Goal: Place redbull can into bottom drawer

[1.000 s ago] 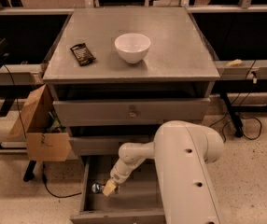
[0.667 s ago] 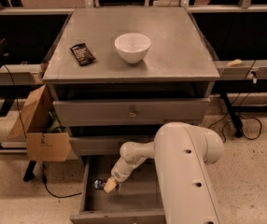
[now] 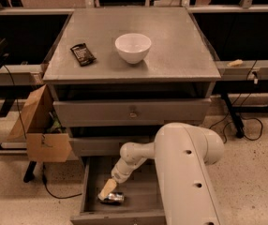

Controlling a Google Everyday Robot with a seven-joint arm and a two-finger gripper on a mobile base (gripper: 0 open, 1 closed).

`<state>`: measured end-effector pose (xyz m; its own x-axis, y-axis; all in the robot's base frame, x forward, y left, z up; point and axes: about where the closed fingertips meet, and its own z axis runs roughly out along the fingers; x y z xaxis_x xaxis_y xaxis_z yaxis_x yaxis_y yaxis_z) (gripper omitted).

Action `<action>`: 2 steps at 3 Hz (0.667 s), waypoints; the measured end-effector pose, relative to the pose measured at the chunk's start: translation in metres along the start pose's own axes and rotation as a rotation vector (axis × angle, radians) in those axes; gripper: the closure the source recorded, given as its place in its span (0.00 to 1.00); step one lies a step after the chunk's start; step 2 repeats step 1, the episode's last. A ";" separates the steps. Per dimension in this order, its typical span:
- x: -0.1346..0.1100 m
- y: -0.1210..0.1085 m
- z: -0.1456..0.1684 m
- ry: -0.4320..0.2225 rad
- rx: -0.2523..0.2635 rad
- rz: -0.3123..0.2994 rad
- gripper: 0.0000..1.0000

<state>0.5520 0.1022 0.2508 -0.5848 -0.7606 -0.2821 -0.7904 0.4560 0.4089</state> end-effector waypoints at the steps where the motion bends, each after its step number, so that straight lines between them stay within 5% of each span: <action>1: 0.000 0.000 0.000 0.000 0.000 0.000 0.00; 2: 0.000 0.000 0.000 0.000 0.000 0.000 0.00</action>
Offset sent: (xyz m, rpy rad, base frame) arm 0.0000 0.0000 0.0000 0.0000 0.0000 0.0000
